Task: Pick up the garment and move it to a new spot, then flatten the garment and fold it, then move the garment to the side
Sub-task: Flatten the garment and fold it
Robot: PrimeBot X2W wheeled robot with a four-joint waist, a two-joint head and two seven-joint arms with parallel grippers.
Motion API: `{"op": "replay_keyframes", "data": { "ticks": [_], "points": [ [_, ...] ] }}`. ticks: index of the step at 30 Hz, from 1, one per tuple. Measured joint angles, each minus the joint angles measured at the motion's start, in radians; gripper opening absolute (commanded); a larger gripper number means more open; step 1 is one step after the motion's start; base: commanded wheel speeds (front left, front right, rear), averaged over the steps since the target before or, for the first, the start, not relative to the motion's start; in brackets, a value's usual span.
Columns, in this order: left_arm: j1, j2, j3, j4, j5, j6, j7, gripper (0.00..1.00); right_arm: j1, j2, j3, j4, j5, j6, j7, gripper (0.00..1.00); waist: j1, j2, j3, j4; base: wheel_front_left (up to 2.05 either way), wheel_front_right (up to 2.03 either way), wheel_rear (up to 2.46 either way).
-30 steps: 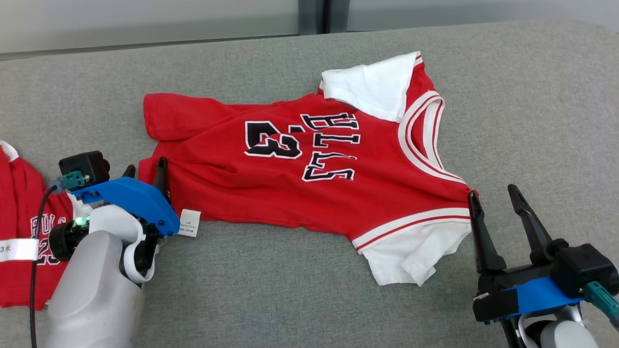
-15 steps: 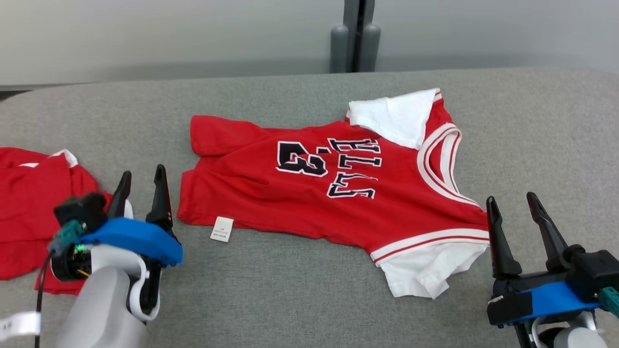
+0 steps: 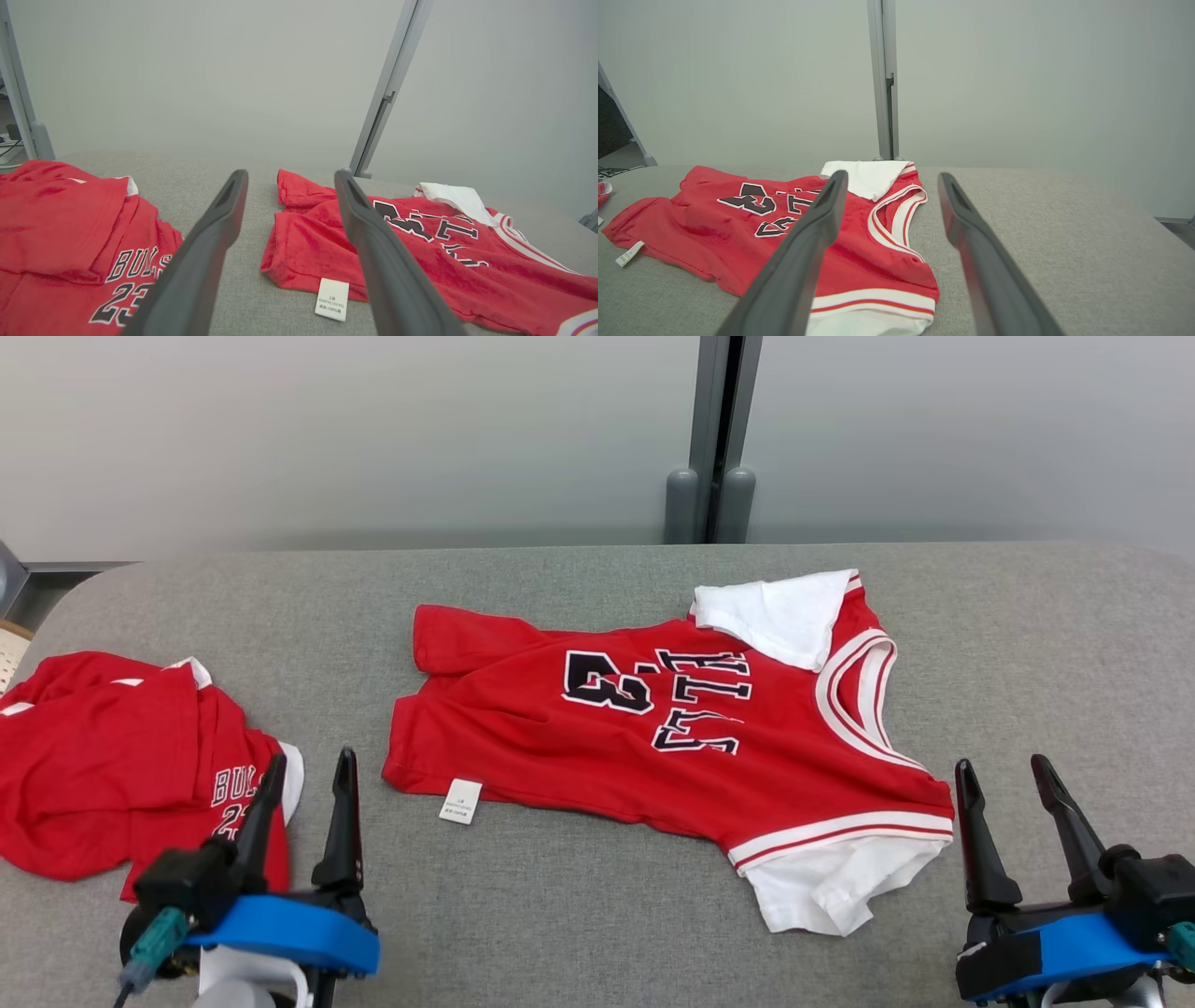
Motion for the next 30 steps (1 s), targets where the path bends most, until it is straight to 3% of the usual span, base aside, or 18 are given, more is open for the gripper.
{"op": "replay_keyframes", "data": {
  "ticks": [13, 19, 24, 30],
  "points": [
    [0.102, -0.016, 0.036, -0.059, 0.042, -0.002, 0.0, 1.0, -0.004, 0.0, -0.035, 0.021, 0.01, 0.0, 0.063, 1.0, 0.0, 0.0, 0.001, -0.011, 0.0, 0.0, 0.0],
    [0.092, -0.015, 0.041, -0.058, 0.043, -0.005, 0.0, 1.0, -0.174, -0.001, -0.077, 0.11, 0.003, 0.0, 0.347, 1.0, 0.0, 0.0, 0.026, -0.014, 0.0, 0.0, 0.0],
    [0.063, -0.01, 0.04, -0.051, 0.042, -0.006, 0.0, 1.0, -0.339, 0.001, -0.072, 0.264, -0.054, 0.0, 0.61, 1.0, 0.0002, 0.0, 0.054, -0.005, 0.0, 0.0, 0.0],
    [0.033, -0.008, 0.032, -0.049, 0.041, -0.009, 0.0, 1.0, -0.473, 0.0, -0.096, 0.434, -0.073, 0.0, 0.724, 1.0, 0.0002, 0.0, 0.092, 0.021, 0.0, 0.0, 0.0]
  ]
}}
